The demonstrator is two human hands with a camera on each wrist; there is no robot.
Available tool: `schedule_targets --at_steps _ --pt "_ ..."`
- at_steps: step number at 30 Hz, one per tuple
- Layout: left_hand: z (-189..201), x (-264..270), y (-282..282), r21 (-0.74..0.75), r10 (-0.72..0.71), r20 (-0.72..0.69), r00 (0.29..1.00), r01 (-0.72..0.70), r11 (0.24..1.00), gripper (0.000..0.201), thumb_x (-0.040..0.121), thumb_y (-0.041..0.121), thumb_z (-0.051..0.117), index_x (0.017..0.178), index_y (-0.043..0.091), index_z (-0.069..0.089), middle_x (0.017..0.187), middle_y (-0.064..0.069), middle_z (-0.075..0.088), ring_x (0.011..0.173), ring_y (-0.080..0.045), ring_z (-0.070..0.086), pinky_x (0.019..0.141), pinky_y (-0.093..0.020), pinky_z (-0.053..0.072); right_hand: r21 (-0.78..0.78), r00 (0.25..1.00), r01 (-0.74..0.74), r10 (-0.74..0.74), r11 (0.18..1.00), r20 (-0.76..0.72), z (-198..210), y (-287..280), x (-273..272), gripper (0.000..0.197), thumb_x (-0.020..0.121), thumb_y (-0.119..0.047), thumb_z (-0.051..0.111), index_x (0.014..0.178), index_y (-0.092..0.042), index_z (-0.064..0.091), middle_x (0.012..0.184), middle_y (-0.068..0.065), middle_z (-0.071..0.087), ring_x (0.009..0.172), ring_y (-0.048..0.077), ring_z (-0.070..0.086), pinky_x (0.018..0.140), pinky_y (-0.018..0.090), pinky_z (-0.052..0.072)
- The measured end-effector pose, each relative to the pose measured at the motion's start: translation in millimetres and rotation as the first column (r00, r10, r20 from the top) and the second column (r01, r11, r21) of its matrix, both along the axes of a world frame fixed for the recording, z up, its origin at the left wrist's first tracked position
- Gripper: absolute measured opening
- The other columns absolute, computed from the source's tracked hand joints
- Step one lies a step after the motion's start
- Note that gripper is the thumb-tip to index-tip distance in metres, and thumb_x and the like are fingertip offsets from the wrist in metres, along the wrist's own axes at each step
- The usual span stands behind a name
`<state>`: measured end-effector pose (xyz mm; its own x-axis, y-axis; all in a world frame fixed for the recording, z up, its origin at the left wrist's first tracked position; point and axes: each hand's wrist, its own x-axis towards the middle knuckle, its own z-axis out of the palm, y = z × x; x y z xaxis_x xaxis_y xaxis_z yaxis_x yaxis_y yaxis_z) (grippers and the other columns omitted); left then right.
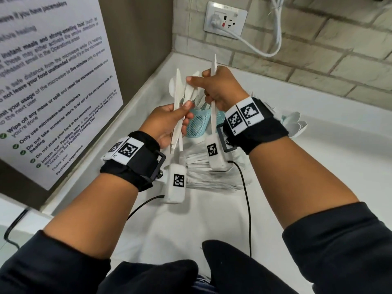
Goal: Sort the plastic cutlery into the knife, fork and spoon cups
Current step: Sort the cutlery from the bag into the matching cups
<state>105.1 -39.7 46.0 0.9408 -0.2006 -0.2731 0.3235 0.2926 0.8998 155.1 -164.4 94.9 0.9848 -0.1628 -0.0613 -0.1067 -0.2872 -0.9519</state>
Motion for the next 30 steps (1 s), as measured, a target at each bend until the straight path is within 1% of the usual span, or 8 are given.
schedule_targets --at_steps 4,7,9,12,20,24,27,30 --pt "1.3 -0.2 0.5 -0.007 -0.023 -0.005 1.0 0.023 1.0 0.017 0.09 0.025 0.059 0.09 0.01 0.065 0.054 0.007 0.056 0.044 -0.003 0.044 0.042 -0.014 0.041 0.057 0.998 0.011 -0.015 0.998 0.066 1.3 0.7 3.0 0.031 0.081 -0.014 0.071 0.067 -0.014 0.044 0.056 0.001 0.045 0.033 0.007 0.038 0.038 0.018 0.031" --pt "3.9 -0.3 1.2 -0.02 -0.056 0.006 0.998 0.056 0.998 0.018 0.091 0.026 0.056 0.088 0.011 0.065 0.055 0.008 0.055 0.045 -0.002 0.045 0.043 -0.013 0.041 0.134 0.976 0.108 -0.13 0.985 0.174 17.1 0.9 12.2 0.019 0.095 -0.014 0.051 0.078 -0.013 0.043 0.062 0.001 0.044 0.051 0.011 0.042 0.048 0.024 0.036" --pt "6.0 0.5 1.9 -0.038 -0.066 0.003 0.998 0.066 0.997 0.019 0.092 0.027 0.055 0.089 0.011 0.065 0.054 0.008 0.054 0.045 -0.002 0.045 0.044 -0.012 0.041 0.29 0.956 0.147 -0.211 0.946 0.203 31.7 -3.1 19.2 0.008 0.099 -0.013 0.036 0.093 -0.012 0.039 0.071 0.005 0.052 0.06 0.014 0.05 0.051 0.025 0.04" --pt "5.9 1.3 3.0 -0.039 -0.056 -0.012 0.998 0.056 0.998 0.02 0.092 0.027 0.054 0.089 0.01 0.065 0.052 0.008 0.053 0.043 -0.001 0.045 0.042 -0.011 0.04 0.558 0.909 0.1 -0.304 0.824 0.287 48.6 -10.1 24.5 0.015 0.099 -0.004 0.021 0.093 -0.011 0.033 0.069 0.01 0.05 0.055 0.019 0.051 0.051 0.027 0.042" --pt "-2.4 1.1 4.8 0.077 0.057 -0.064 0.996 -0.052 0.996 0.026 0.098 0.024 0.047 0.084 0.009 0.063 0.063 0.003 0.048 0.045 -0.003 0.04 0.039 -0.011 0.036 0.59 0.784 0.168 -0.47 0.789 0.406 6.3 -8.4 34.8 0.009 0.1 -0.002 0.025 0.099 -0.007 0.032 0.076 0.01 0.043 0.058 0.016 0.041 0.049 0.021 0.04" --pt "-5.3 1.3 9.0 0.151 0.118 -0.031 0.993 -0.112 0.982 0.027 0.099 0.022 0.044 0.084 0.01 0.062 0.065 0.003 0.046 0.052 -0.006 0.037 0.04 -0.012 0.034 0.684 0.693 0.231 -0.611 0.692 0.384 -2.1 -15.2 40.7 0.015 0.096 0.004 0.023 0.101 -0.007 0.031 0.087 0.016 0.041 0.062 0.018 0.039 0.053 0.025 0.038" --pt "-0.7 3.3 9.2 0.088 0.101 -0.042 0.994 -0.097 0.991 0.027 0.099 0.022 0.043 0.086 0.01 0.063 0.066 0.003 0.046 0.052 -0.005 0.037 0.042 -0.012 0.034 0.587 0.769 0.193 -0.493 0.786 0.407 -9.0 -14.8 42.5 0.037 0.084 0.019 0.017 0.101 -0.01 0.032 0.078 0.009 0.04 0.063 0.016 0.041 0.058 0.024 0.039" --pt "4.4 4.2 7.9 0.004 0.035 -0.061 0.998 -0.034 0.999 0.026 0.099 0.019 0.041 0.089 0.008 0.063 0.066 0.002 0.046 0.051 -0.005 0.038 0.043 -0.013 0.034 0.28 0.905 0.154 -0.25 0.947 0.345 -31.9 -9.0 40.3 0.04 0.079 0.019 0.025 0.098 -0.014 0.037 0.072 0.007 0.047 0.065 0.019 0.051 0.065 0.027 0.046"
